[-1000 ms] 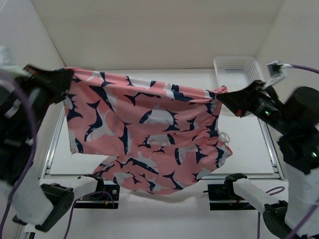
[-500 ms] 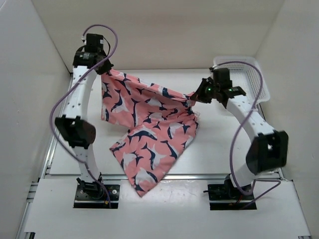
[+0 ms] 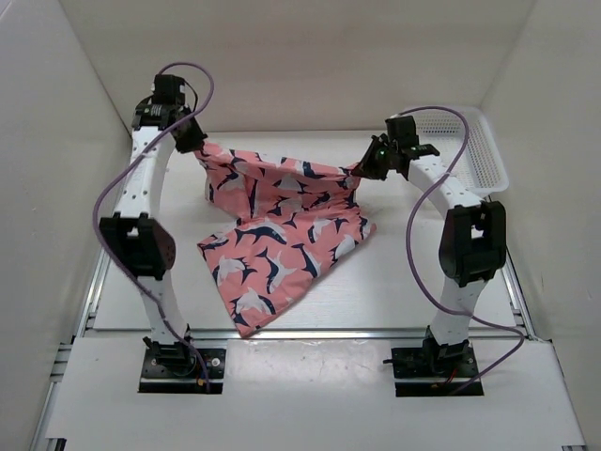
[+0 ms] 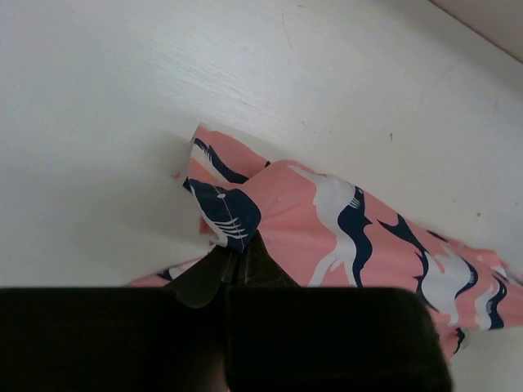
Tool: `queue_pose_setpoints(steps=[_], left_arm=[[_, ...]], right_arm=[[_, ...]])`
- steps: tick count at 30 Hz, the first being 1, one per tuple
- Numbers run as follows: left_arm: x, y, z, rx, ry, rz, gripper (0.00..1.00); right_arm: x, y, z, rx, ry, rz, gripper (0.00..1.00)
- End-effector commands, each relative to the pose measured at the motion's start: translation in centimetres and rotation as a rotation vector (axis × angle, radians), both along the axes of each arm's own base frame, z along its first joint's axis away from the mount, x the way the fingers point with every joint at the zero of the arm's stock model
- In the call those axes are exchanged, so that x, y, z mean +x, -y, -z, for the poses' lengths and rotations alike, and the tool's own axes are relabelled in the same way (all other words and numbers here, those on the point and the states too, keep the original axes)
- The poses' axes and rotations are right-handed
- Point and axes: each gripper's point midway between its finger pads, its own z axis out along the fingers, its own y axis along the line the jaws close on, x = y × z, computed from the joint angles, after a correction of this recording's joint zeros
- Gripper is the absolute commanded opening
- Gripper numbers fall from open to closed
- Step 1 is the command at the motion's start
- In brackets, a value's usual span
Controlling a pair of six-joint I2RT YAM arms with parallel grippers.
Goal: Fold and stack the shorts
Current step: Fold the shorts
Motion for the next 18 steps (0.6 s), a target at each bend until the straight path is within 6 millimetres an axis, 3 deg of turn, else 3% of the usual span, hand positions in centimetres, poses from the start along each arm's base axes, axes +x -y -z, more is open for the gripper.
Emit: queue_pose_setpoints(steps=[1,3,4,5,7,8,10,11,14,15,17,18], left_arm=[[-6.7,0.1,-6.1,0.011,0.113,0.007,0.1],[-9.6,1.5,-5.7,-0.022,0.096,0.049,0.1],[-12.2,2.3,-6.8,-0.032,0.115,0.078,0.1],[-14.0,2.6,-4.5,-0.048,0.049,0.067,0.1],[-17.5,3.7,-4.9,-0.08,0.06,0.102,0.1],[-19.3,4.7,-2.7,-0.091,0.001,0.12,0.1],[-22.5,5.7,-2.5,-0.118,0.009,0.156,0.1],[-24.3,6.9,0.1,-0.125,-0.058,0.199,0.1],[-27.8,8.8,2.3,-0.167,-0.105,0.244,0.1],[-29.3,8.9,4.5,-0.176,-0.176,0.225,0.1],[-31.2,9.6,5.5,-0.206,-0.195,0.236,0.1],[-32.6,10.2,7.2,-0.217,-0.245,0.235,0.1]], right_arm=[[-0.4,2.8,-1.7,-0.048,0.028,0.05,0.0],[-1.2,3.6,-2.1,-0.062,0.037,0.046,0.0],[-1.8,3.7,-1.5,-0.066,0.021,0.045,0.0],[-2.2,4.3,-1.6,-0.076,0.022,0.045,0.0],[-2.9,4.4,-0.7,-0.087,0.004,0.037,0.0],[-3.5,5.0,-0.2,-0.09,-0.012,0.047,0.0],[-4.3,5.2,0.4,-0.103,-0.027,0.036,0.0],[-4.5,5.7,0.3,-0.108,-0.023,0.039,0.0],[-5.7,6.5,0.5,-0.116,-0.031,0.055,0.0],[-6.2,6.8,0.7,-0.13,-0.037,0.055,0.0],[-7.0,7.5,0.8,-0.139,-0.038,0.072,0.0],[-7.3,7.8,0.9,-0.154,-0.035,0.072,0.0]])
